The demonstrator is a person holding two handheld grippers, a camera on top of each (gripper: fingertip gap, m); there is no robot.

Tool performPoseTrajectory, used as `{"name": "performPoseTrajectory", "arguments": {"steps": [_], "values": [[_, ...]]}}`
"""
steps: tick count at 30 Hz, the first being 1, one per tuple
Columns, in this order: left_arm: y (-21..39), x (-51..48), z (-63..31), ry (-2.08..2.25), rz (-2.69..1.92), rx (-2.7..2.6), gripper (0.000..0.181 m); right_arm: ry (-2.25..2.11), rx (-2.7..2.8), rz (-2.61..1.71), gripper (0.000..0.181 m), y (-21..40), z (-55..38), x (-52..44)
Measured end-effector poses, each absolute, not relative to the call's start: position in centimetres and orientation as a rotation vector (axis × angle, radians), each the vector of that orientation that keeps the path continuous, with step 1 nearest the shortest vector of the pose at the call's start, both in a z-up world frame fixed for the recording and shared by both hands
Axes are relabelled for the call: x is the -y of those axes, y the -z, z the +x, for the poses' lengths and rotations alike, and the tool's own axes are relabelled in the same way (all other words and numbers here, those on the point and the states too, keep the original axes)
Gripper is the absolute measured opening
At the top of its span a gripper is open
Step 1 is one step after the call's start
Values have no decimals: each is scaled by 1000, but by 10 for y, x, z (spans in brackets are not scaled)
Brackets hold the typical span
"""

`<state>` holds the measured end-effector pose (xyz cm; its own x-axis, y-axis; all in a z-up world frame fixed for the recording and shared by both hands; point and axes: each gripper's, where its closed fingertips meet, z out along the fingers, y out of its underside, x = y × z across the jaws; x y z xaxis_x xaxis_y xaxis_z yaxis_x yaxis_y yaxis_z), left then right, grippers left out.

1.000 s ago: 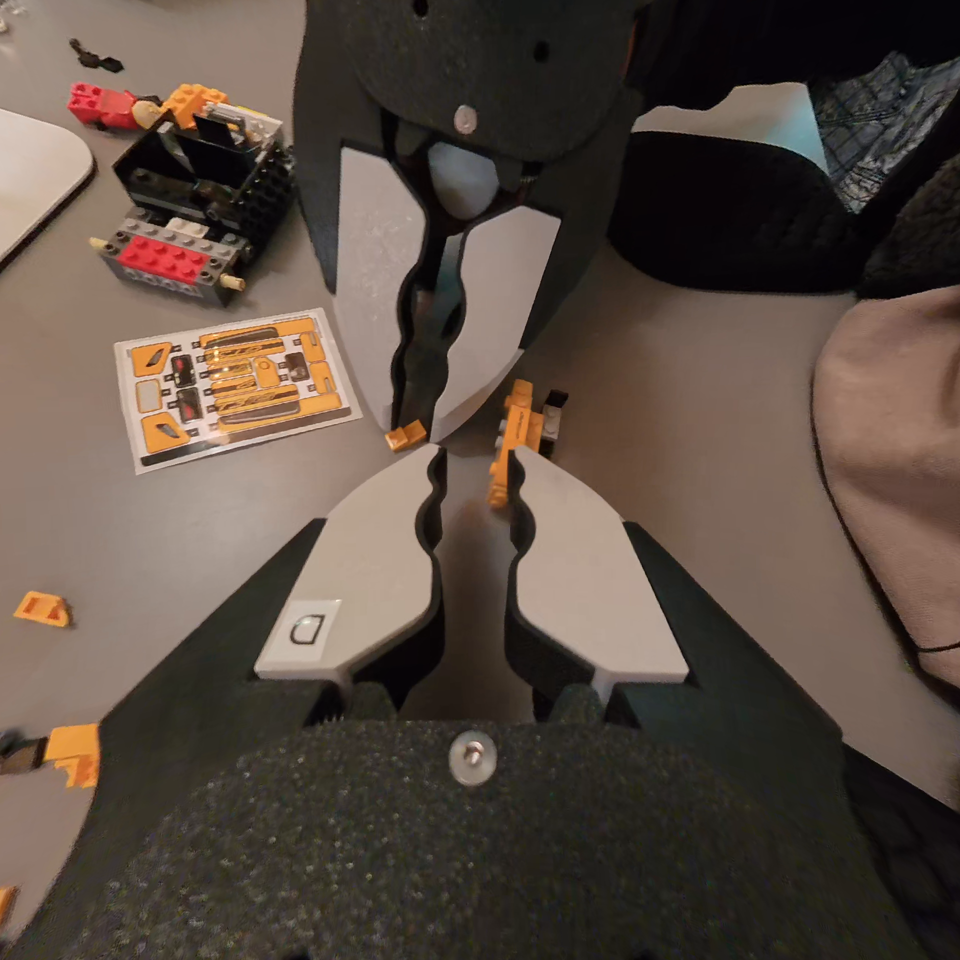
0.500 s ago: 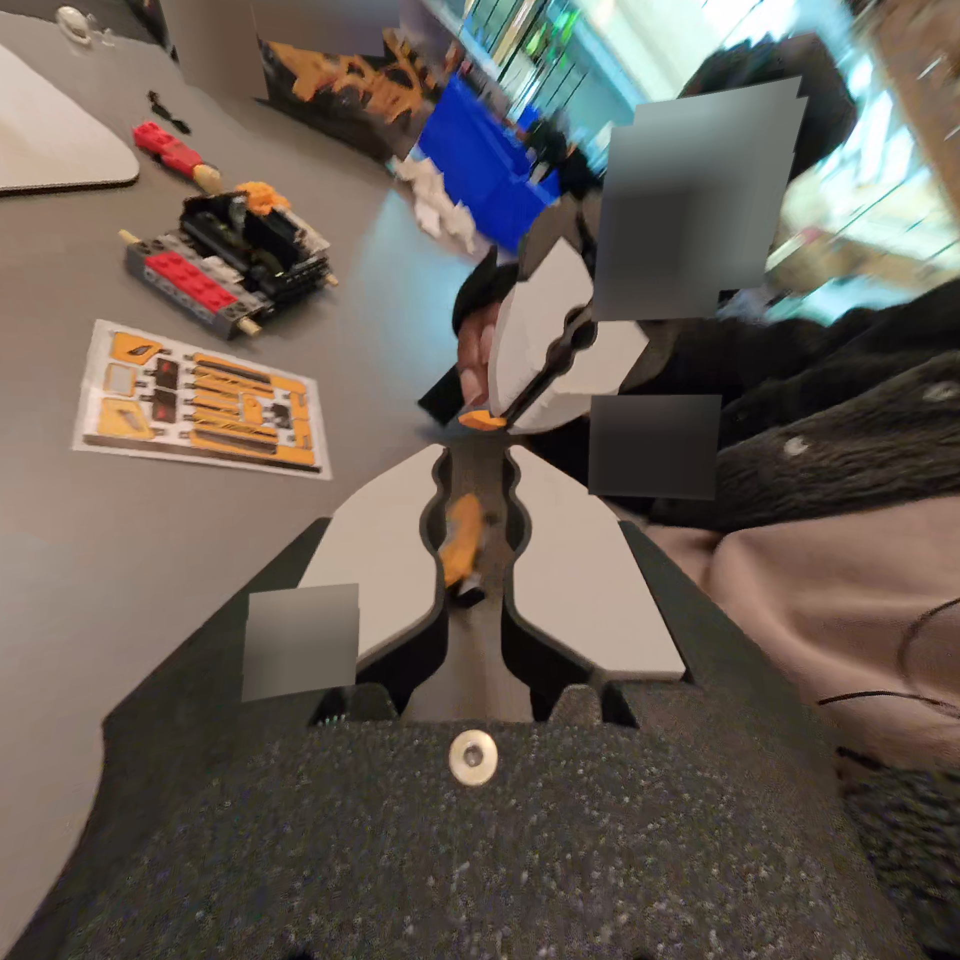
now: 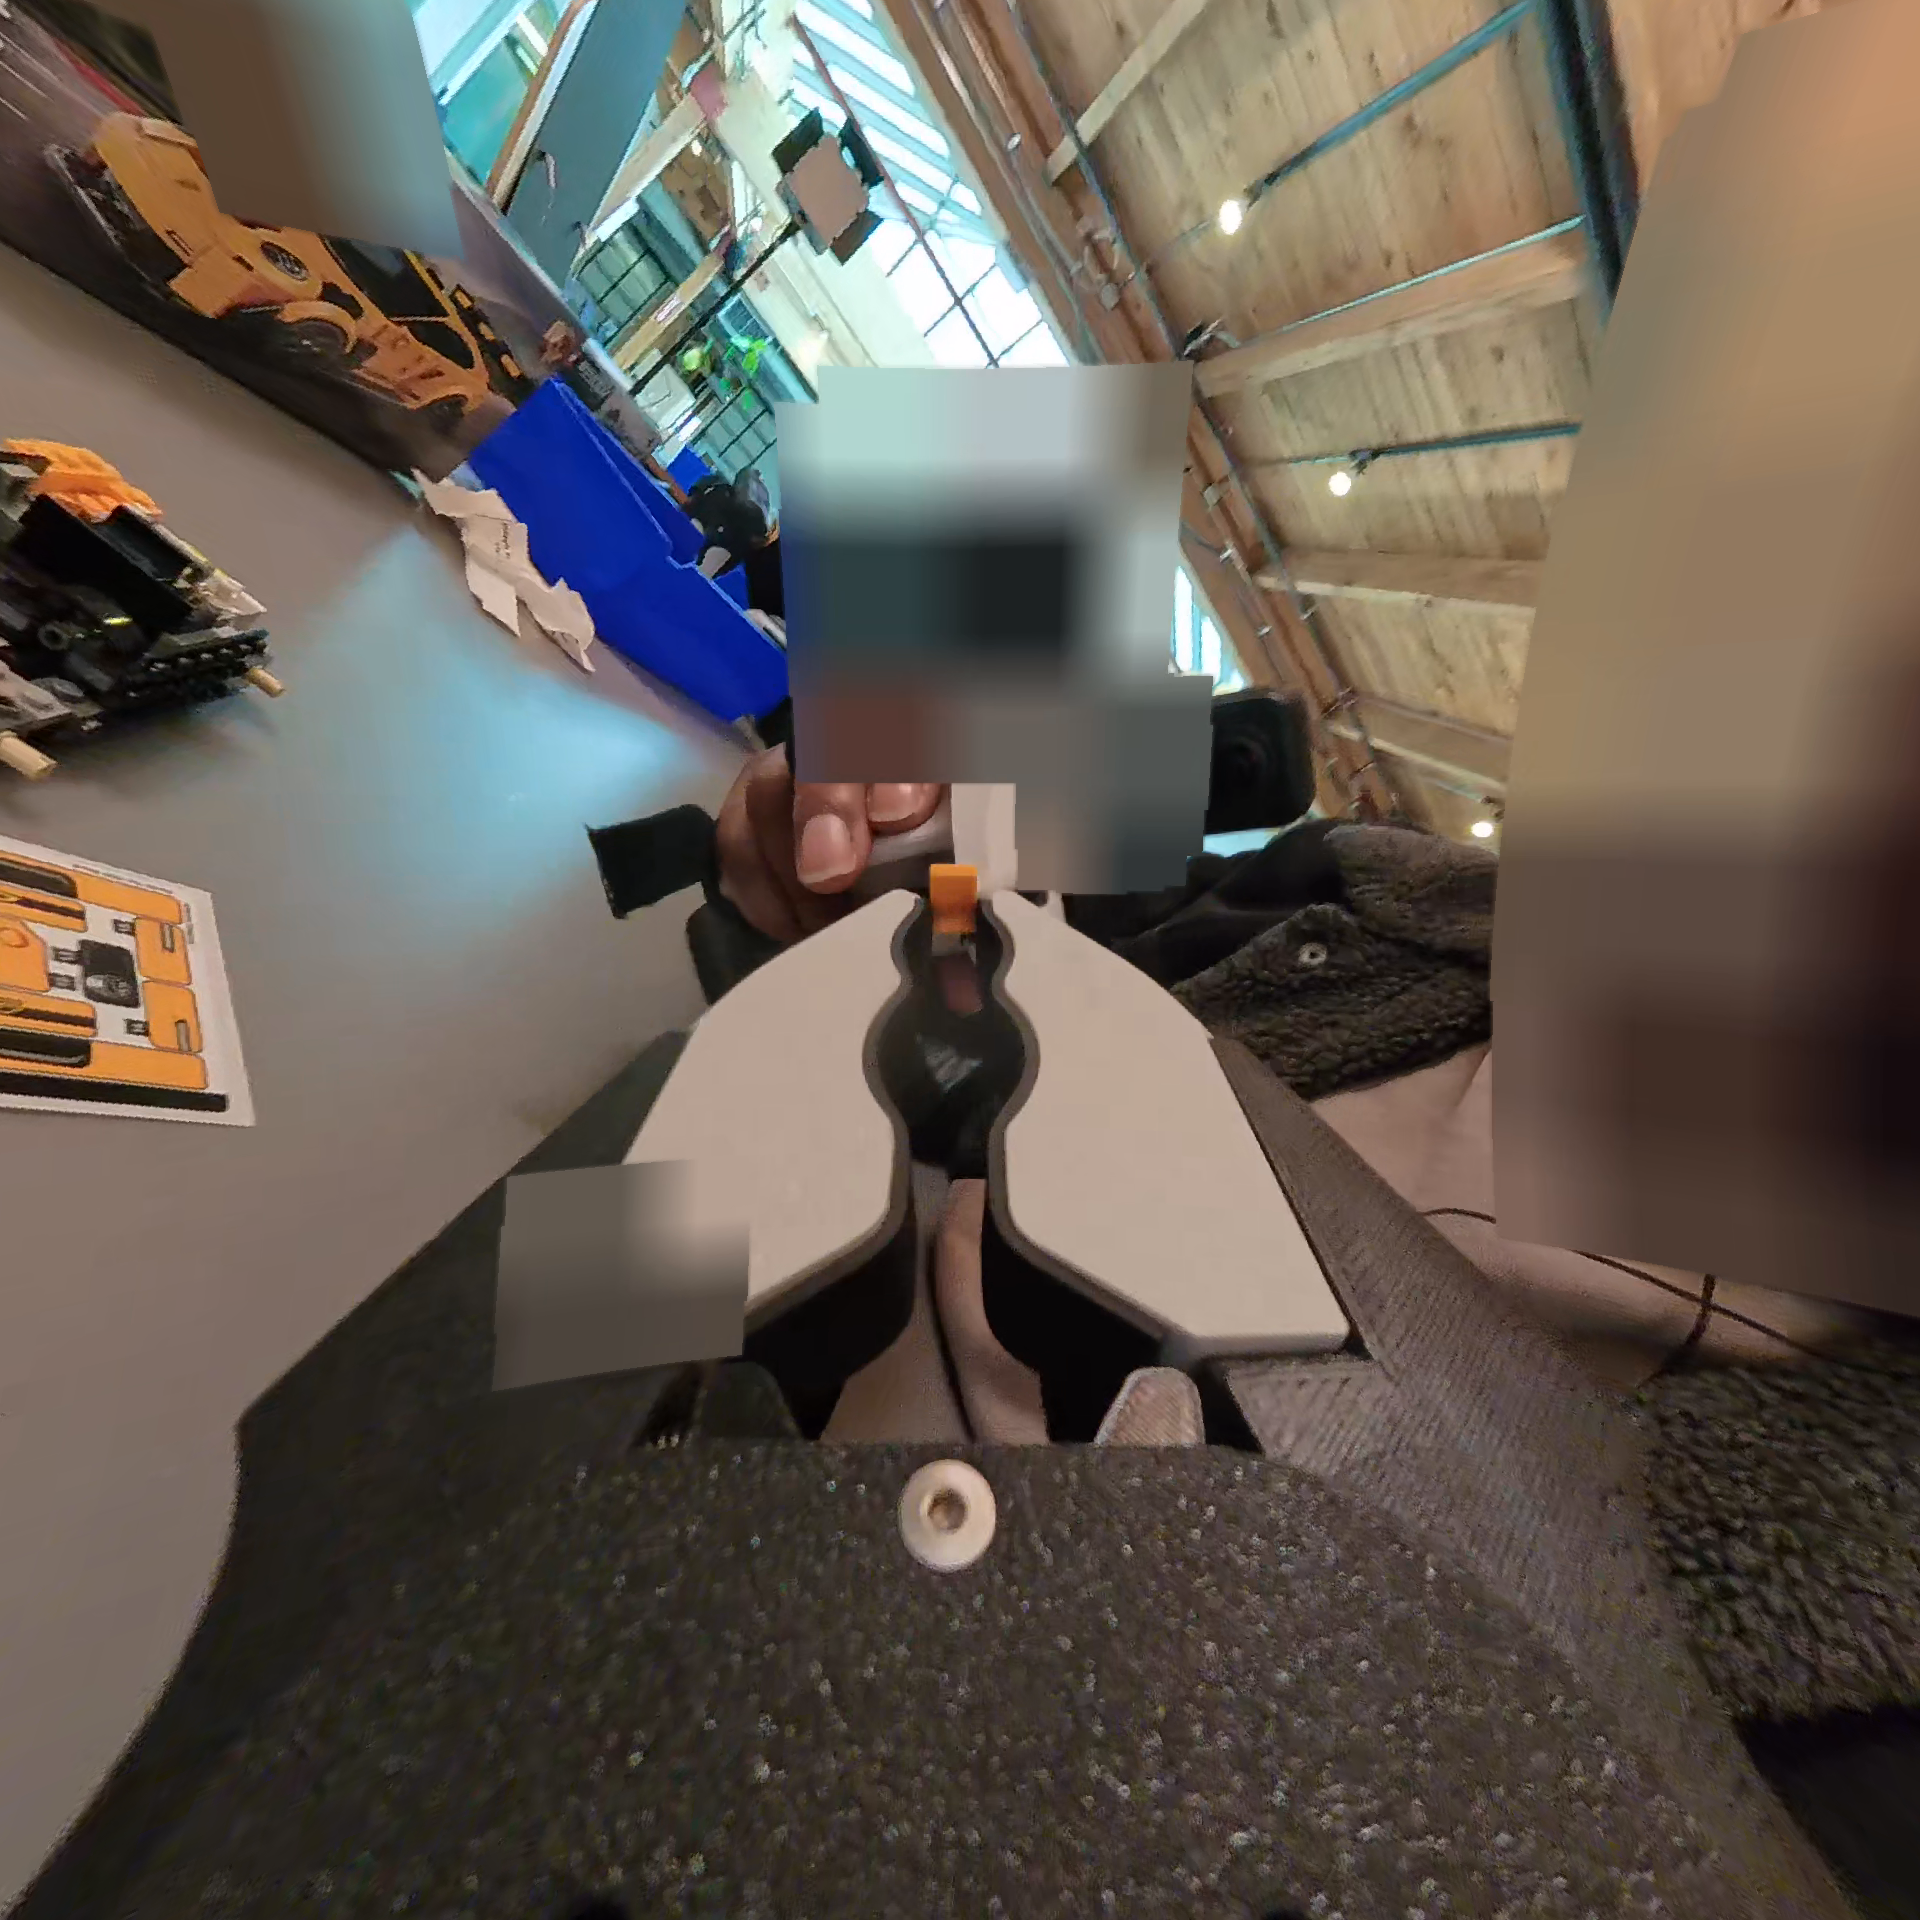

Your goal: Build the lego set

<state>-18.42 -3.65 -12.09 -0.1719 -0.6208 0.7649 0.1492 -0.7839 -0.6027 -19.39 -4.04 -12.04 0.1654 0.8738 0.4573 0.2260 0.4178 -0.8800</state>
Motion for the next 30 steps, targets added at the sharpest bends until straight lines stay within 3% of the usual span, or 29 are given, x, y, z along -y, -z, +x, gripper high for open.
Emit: {"name": "performPoseTrajectory", "arguments": {"steps": [7,15,27,30], "values": [[147,59,-174,1580,-1744,-997,8,-713,1712,-1096,16,121,-179,52],[154,95,-164,1645,-1726,-1235,8,-488,2245,-847,20,156,-172,86],[133,77,-171,1820,-1635,-990,8,-433,1728,-879,7,131,-178,71],[122,67,-175,1866,-1583,-882,17,-364,1546,-888,7,125,-177,64]]}}
